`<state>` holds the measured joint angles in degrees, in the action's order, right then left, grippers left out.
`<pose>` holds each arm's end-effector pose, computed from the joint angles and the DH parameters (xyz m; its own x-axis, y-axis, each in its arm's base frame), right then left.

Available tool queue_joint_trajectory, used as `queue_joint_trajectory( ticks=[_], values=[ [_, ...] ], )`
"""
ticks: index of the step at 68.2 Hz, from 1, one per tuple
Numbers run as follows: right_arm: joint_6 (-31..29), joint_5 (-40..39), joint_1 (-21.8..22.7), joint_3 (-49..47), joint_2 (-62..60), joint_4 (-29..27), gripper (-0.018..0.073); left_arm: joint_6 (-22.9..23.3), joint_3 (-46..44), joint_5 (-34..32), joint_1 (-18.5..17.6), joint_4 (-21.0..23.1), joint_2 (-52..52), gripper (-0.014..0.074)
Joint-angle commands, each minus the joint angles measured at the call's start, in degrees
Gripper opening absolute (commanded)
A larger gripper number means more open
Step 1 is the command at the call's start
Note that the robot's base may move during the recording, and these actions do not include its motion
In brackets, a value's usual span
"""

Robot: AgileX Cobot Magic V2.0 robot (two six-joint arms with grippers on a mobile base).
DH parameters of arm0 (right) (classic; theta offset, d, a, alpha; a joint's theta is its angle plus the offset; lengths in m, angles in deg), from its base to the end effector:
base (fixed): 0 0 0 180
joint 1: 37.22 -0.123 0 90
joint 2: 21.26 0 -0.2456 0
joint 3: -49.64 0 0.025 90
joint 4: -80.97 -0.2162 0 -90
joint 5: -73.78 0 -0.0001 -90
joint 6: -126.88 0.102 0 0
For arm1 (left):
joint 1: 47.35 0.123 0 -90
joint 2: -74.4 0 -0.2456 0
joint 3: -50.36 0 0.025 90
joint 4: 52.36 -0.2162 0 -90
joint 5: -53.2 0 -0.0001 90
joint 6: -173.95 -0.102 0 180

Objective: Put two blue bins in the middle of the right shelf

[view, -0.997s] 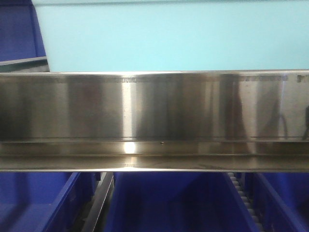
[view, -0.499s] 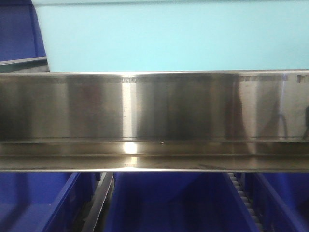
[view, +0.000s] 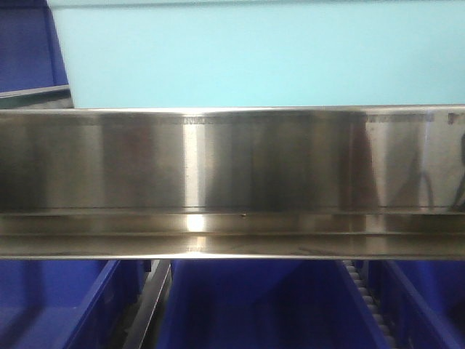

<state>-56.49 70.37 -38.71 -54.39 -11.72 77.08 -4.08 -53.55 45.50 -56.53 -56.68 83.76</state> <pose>0.0724 0.0015 0.2195 0.1371 0.0125 -0.9905 -0.0232 0.9997 0.0094 0.0698 -0.0123 0.2265 0.2158 0.0060 -0.9764 0.1607 0.9861 0.0415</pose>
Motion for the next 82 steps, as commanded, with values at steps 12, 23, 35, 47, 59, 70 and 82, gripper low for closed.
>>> queue_joint_trajectory(
  ticks=[12, 23, 35, 47, 59, 70, 82],
  values=[
    [-0.1, 2.2, 0.2, -10.5, -0.5, -0.4, -0.0162, 0.2, -9.9, 2.9, 0.1, 1.5, -0.3, -0.0111],
    [-0.1, 18.9, 0.2, -26.9, 4.0, -0.4, -0.0091, 0.2, -26.7, 20.5, 0.1, 1.3, 4.4, -0.0022],
    [-0.1, 24.6, 0.2, -35.8, 11.6, -0.4, 0.0340, 0.1, -36.7, 26.6, 0.1, 1.2, 12.6, 0.0324],
    [-0.1, 25.1, 0.2, -38.6, 17.2, 0.0, 0.0568, 0.1, -42.7, 28.0, 0.1, 1.6, 20.1, 0.0566],
    [-0.1, 27.5, 0.2, -44.4, 23.6, 0.0, 0.0568, -0.7, -51.7, 35.9, -8.0, 1.6, 27.3, 0.0602],
    [-1.9, 33.6, -0.7, -53.3, 33.1, -3.4, 0.0568, -2.0, -62.1, 46.1, -19.1, 1.6, 38.3, 0.0602],
    [-7.1, 39.7, -7.5, -62.4, 44.3, -8.5, 0.0568, -1.4, -70.9, 50.9, -27.1, 1.5, 51.2, 0.0602]
  ],
)
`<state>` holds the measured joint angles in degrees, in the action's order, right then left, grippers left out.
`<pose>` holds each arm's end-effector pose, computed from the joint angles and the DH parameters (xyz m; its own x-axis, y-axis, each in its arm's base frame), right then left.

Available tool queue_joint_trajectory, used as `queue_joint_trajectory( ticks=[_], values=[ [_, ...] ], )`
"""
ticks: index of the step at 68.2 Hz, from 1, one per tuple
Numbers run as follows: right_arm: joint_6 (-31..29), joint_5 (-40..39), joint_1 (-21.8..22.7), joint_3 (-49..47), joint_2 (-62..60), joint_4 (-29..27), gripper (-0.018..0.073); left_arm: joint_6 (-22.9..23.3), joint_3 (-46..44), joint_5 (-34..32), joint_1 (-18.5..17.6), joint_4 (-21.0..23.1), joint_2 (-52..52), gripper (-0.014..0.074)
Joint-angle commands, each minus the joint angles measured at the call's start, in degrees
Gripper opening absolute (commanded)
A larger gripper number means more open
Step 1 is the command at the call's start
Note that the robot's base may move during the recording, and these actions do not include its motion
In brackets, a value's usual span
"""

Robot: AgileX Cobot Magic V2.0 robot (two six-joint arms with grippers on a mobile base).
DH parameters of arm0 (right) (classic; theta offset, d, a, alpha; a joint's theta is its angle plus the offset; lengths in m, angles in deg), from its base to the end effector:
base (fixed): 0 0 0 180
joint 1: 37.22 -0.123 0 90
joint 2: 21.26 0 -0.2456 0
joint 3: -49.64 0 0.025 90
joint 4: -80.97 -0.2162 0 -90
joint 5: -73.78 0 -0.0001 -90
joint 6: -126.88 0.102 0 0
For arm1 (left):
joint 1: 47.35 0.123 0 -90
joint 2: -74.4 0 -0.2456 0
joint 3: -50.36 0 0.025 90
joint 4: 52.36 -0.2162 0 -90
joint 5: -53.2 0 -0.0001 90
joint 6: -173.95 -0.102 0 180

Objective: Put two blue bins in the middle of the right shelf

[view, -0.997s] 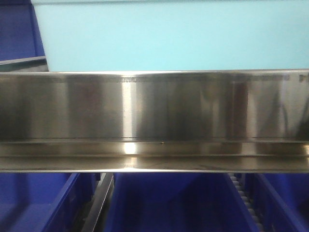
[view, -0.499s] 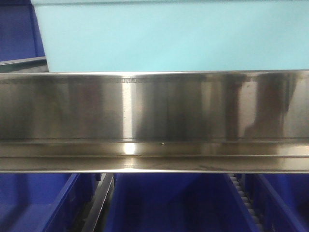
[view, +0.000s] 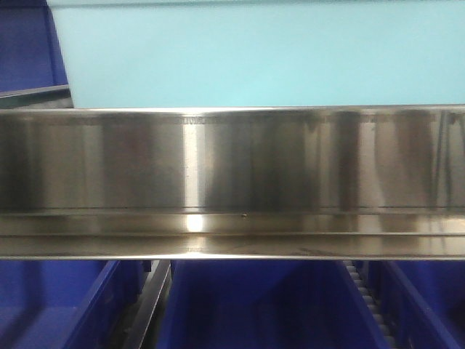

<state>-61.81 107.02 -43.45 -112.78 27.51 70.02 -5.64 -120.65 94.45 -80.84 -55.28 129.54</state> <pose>0.1244 0.0243 0.4012 -0.1592 -0.0086 -0.9872 -0.2087 0.9776 0.0251 0.1199 -0.0752 0.4143 -0.2042 0.1725 -0.9636 0.5311 0.8464 0.0389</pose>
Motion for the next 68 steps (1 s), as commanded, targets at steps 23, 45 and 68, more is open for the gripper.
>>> queue_joint_trajectory(
  ticks=[23, 45, 68],
  values=[
    [1.0, 32.1, -6.3, -30.8, 29.3, -0.5, 0.0568, 11.2, -26.5, 21.2, -3.2, -4.3, 30.7, 0.0601],
    [8.7, 36.7, -6.5, -36.4, 42.0, 5.8, 0.0568, 16.9, -38.8, 28.7, -2.1, -5.6, 47.4, 0.0578],
    [10.8, 36.2, -9.8, -36.4, 50.6, 8.0, 0.0568, 17.8, -38.8, 28.7, -0.9, -4.0, 54.3, 0.0578]
  ],
)
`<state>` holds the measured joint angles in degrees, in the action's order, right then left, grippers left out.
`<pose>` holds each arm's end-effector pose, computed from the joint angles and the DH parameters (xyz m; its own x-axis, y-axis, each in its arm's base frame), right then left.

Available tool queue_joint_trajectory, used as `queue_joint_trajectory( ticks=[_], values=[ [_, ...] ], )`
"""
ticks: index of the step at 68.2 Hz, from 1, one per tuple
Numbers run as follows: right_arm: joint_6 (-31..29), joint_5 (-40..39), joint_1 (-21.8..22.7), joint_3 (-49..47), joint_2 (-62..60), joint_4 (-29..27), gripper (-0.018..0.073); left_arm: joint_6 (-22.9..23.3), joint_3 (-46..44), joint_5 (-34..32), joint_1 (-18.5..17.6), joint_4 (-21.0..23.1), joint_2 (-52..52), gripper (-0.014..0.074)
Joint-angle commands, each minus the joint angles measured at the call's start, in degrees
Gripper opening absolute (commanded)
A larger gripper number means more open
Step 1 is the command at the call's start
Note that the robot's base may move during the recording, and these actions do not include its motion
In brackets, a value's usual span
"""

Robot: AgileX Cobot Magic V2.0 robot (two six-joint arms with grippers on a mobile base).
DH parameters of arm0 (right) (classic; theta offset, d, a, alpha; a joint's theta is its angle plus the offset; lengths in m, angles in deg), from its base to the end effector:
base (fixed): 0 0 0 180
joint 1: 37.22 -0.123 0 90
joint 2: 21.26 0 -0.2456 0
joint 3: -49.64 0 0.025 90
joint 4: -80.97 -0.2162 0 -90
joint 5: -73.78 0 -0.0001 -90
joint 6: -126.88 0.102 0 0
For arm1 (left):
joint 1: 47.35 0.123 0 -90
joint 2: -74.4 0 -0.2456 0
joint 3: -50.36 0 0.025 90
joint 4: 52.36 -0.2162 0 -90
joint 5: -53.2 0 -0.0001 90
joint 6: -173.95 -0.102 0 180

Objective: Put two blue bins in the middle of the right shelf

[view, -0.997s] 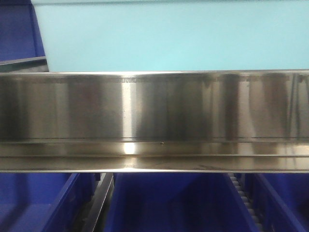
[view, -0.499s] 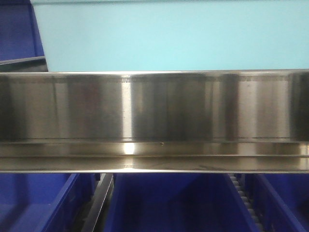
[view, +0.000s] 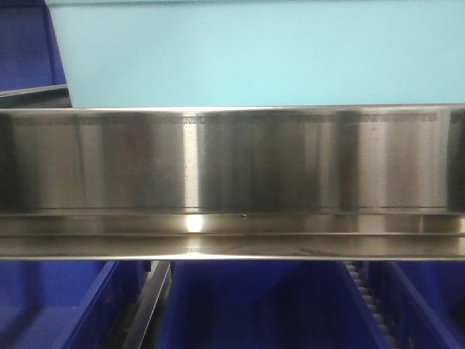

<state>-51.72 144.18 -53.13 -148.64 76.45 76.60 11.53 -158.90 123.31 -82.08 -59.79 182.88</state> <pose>0.2788 0.0871 0.3427 -0.8454 -0.1891 -0.4996 -0.2662 0.9600 0.0871 0.2843 -0.1820 0.3339 -0.8150 0.2516 -0.5220 0.3135 0.9490 -0.0321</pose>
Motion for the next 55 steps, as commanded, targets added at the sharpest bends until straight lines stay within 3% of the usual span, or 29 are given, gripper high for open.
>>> queue_joint_trajectory(
  ticks=[1, 22, 31, 39, 48, 52, 55],
  values=[
    [0.8, -1.0, -0.1, -0.5, 1.8, 1.4, 0.0568, 0.6, -0.5, -0.1, 0.4, 0.5, 1.2, 0.0578],
    [1.7, -1.0, -0.1, -0.5, 6.8, 1.3, 0.0561, 0.6, -0.5, -0.1, 0.8, 1.6, 5.5, 0.0578],
    [1.7, -1.4, -0.1, -0.4, 7.4, 1.3, 0.0427, 0.6, -0.5, -0.1, 0.8, 1.6, 6.4, 0.0530],
    [1.7, -0.5, -0.1, -0.4, 8.1, 1.3, 0.0175, 0.6, -0.5, -0.1, 0.8, 1.6, 6.7, 0.0350],
    [1.7, -0.4, -0.1, -0.4, 8.4, 1.4, -0.0168, 0.6, -0.5, -0.1, 0.8, 1.6, 6.7, 0.0004],
    [1.7, -0.4, -0.1, -0.4, 8.4, 1.4, -0.0151, 0.6, -0.5, -0.1, 0.8, 1.6, 6.7, -0.0111],
    [1.7, -0.4, -0.1, -0.4, 8.4, 1.4, -0.0151, 0.6, -0.5, -0.1, 0.8, 1.6, 6.7, -0.0110]
  ],
)
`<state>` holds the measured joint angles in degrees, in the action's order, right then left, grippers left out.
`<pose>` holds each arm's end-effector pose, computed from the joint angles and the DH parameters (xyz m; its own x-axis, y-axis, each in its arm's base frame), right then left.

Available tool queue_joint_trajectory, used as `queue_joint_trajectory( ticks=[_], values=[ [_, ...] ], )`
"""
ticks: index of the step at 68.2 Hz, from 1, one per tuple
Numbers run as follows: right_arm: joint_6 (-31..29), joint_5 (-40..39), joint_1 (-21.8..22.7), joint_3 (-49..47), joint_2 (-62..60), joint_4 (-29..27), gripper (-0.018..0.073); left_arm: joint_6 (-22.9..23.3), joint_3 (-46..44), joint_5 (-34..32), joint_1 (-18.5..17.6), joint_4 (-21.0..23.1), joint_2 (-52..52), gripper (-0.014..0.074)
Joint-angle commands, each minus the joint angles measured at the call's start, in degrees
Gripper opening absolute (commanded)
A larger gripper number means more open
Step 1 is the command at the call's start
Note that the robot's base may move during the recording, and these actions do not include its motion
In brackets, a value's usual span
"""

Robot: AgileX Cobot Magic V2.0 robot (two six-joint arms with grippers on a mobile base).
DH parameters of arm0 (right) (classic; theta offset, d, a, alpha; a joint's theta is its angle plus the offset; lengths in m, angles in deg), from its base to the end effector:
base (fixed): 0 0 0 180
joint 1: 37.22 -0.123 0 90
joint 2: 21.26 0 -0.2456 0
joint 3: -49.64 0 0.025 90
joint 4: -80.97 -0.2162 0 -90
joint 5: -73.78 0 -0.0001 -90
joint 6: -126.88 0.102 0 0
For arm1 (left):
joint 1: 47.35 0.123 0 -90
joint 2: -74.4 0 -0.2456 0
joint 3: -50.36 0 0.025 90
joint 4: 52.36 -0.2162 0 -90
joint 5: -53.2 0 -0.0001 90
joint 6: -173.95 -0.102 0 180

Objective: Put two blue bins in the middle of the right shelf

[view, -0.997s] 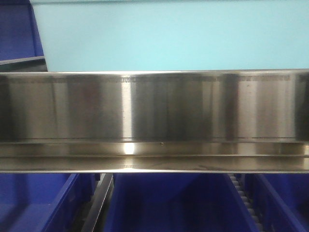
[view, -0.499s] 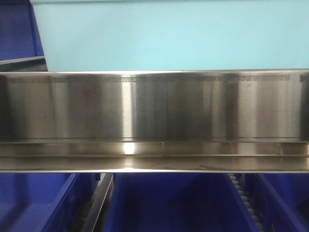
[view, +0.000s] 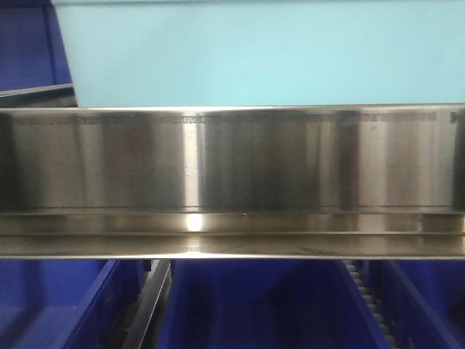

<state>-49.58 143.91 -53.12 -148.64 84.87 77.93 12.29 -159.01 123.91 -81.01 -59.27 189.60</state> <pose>0.3078 0.0930 0.2976 -0.9118 -0.1769 -0.3705 -0.2196 0.9726 0.0760 0.3051 -0.1893 0.2930 -0.8748 0.2526 -0.4134 0.2820 0.9594 -0.0106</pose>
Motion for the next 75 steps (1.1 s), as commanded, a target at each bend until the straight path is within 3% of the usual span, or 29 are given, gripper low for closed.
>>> queue_joint_trajectory(
  ticks=[1, 33, 63, 75],
  values=[
    [-0.4, -0.2, -0.2, -0.4, 0.0, 0.1, -0.0152, -0.1, -0.4, -0.8, -0.3, 1.1, 0.0, -0.0111],
    [-0.3, -3.0, -0.2, -1.0, -6.1, 0.1, -0.0151, -0.1, -1.2, -0.8, -0.3, -0.6, -5.6, -0.0111],
    [-0.3, -3.0, -0.2, -13.4, -14.1, 0.0, -0.0151, -0.1, -14.6, -0.8, -0.4, -1.0, -13.4, -0.0111],
    [-0.3, -2.7, -0.2, -13.8, -15.0, -0.2, -0.0152, -0.1, -16.6, -0.8, -0.4, -1.1, -13.8, -0.0111]
  ],
)
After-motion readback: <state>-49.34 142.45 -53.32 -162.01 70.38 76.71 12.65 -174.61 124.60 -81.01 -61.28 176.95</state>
